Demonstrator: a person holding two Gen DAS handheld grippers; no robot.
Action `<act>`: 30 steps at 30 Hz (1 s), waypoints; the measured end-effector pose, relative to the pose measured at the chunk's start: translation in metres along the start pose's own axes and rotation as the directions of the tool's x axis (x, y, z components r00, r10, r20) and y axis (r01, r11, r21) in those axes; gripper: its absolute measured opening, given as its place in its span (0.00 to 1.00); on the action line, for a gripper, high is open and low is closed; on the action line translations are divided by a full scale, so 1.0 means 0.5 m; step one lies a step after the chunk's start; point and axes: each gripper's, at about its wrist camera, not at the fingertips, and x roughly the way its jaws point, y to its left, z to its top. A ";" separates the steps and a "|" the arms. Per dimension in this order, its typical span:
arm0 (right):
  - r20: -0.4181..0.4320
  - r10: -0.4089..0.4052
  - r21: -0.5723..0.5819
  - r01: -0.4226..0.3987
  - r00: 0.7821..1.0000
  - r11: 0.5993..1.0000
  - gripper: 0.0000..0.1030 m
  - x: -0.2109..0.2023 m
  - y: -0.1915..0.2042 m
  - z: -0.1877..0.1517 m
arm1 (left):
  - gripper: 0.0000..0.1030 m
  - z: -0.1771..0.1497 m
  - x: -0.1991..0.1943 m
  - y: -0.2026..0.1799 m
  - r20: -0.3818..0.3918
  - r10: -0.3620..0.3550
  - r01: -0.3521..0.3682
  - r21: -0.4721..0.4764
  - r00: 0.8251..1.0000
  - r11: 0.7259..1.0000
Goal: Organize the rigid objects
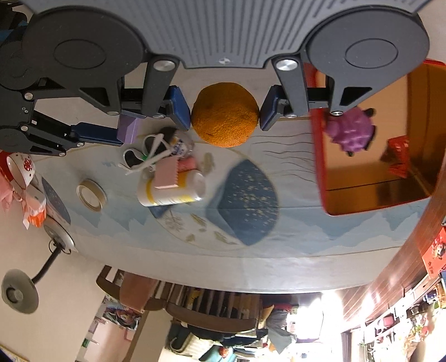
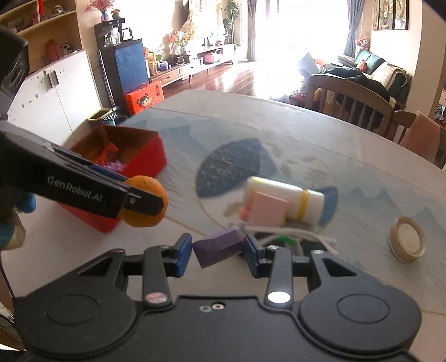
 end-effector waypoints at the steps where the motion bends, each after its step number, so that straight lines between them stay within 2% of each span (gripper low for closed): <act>1: 0.003 0.004 -0.001 -0.004 1.000 1.000 0.38 0.002 0.008 0.007 | 0.52 0.000 -0.007 0.009 0.004 0.003 -0.003 -0.004 1.000 1.000; 7: 0.010 0.010 0.003 -0.010 1.000 1.000 0.38 0.026 0.056 0.050 | 0.51 0.003 -0.047 0.073 0.045 0.032 -0.031 -0.026 0.998 0.999; 11: 0.023 0.019 -0.002 -0.019 1.000 1.000 0.38 0.041 0.088 0.081 | 0.50 0.011 -0.084 0.120 0.105 0.040 -0.037 -0.031 0.994 0.999; 14: 0.027 0.017 -0.025 -0.017 0.999 1.000 0.38 0.057 0.114 0.099 | 0.50 0.016 -0.084 0.147 0.098 0.069 -0.068 -0.021 0.993 0.997; 20: 0.023 -0.011 -0.026 0.012 1.000 1.000 0.39 0.079 0.128 0.121 | 0.50 0.006 -0.082 0.201 0.078 0.065 -0.063 -0.022 0.995 0.998; 25: 0.008 -0.049 0.010 0.049 0.999 0.999 0.39 0.066 0.098 0.094 | 0.50 0.010 -0.058 0.167 0.066 0.011 -0.014 0.050 0.998 0.999; 30: -0.046 -0.095 0.077 0.098 0.994 0.992 0.39 0.044 0.033 0.033 | 0.50 0.019 -0.011 0.082 0.043 -0.037 0.031 0.119 0.998 0.992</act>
